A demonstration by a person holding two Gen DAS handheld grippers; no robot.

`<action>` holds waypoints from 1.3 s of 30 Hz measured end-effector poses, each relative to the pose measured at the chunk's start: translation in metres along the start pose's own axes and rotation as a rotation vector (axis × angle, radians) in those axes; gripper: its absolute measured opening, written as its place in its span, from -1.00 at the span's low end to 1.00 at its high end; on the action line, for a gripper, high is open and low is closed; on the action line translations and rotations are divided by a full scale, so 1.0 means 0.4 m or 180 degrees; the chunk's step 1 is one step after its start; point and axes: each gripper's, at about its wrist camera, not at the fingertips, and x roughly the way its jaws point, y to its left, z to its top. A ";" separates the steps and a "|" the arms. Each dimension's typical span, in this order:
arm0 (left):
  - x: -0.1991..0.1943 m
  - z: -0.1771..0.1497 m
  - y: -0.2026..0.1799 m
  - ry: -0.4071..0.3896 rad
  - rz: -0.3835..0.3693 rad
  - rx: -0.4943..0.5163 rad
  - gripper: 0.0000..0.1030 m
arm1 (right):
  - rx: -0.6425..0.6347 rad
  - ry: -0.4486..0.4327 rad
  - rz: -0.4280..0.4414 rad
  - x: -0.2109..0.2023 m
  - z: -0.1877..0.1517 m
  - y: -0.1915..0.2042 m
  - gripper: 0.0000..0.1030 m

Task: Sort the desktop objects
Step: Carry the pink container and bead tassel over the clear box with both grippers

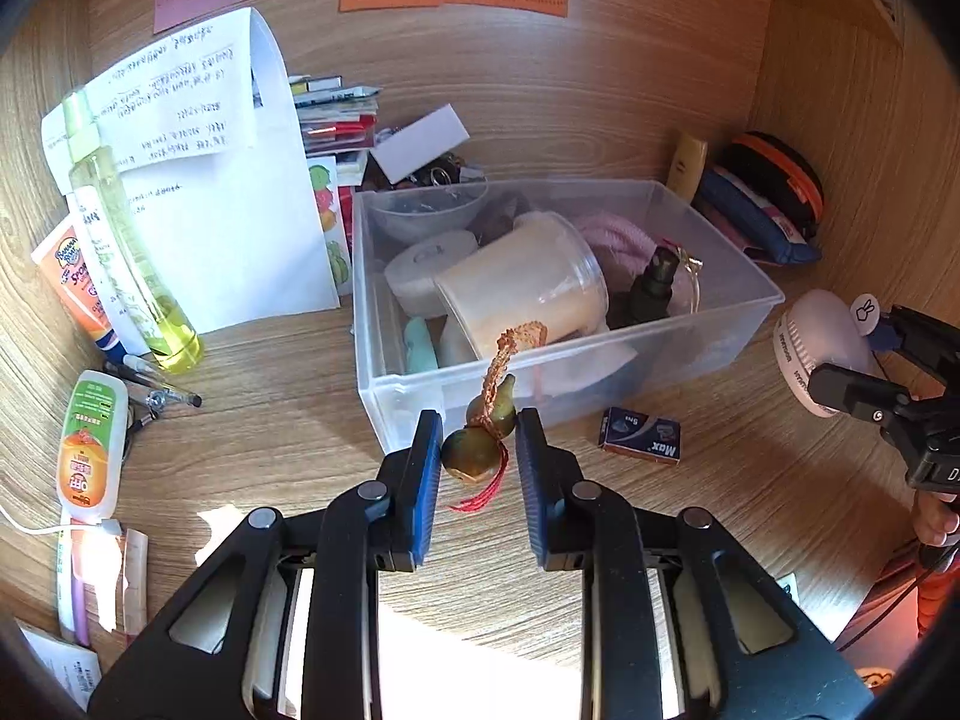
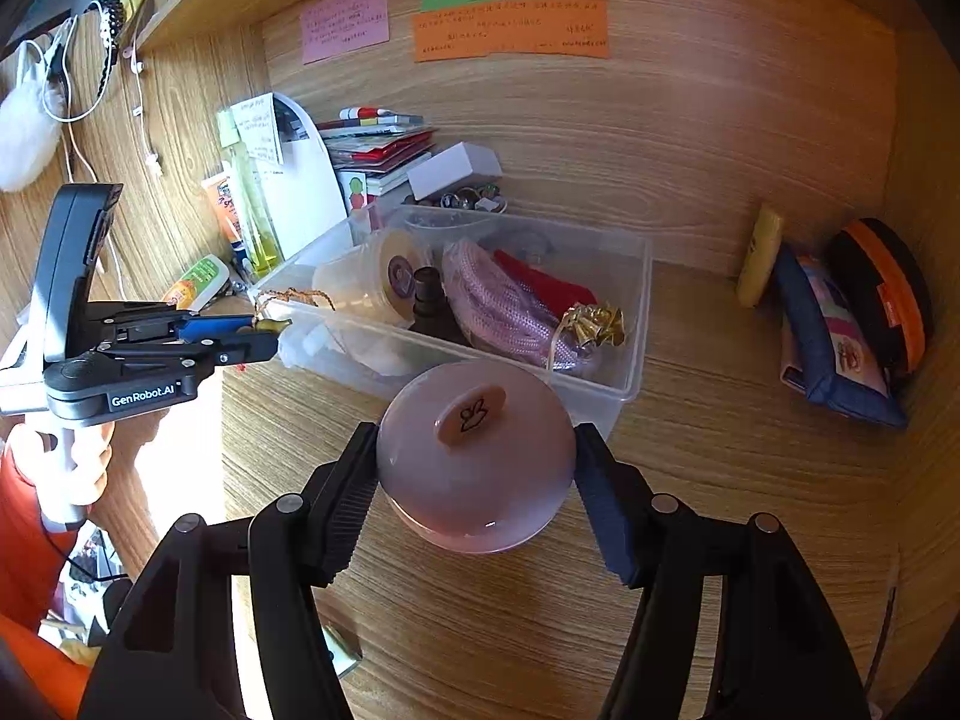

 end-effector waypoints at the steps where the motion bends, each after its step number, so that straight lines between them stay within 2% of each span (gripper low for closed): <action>1: -0.007 0.002 0.007 -0.0021 0.0002 -0.0008 -0.52 | 0.0006 -0.0007 -0.0009 0.001 0.004 -0.003 0.17; 15: -0.020 0.056 0.039 -0.0160 0.0046 0.0005 -0.52 | 0.0057 -0.0134 -0.0185 0.013 0.079 -0.058 0.17; 23: 0.010 0.098 0.065 -0.0101 0.0033 -0.0026 -0.52 | 0.0048 -0.0044 -0.0254 0.072 0.113 -0.077 0.17; 39: 0.047 0.093 0.070 -0.0078 -0.0007 0.0005 -0.52 | -0.0003 0.0178 -0.0203 0.181 0.127 -0.079 0.17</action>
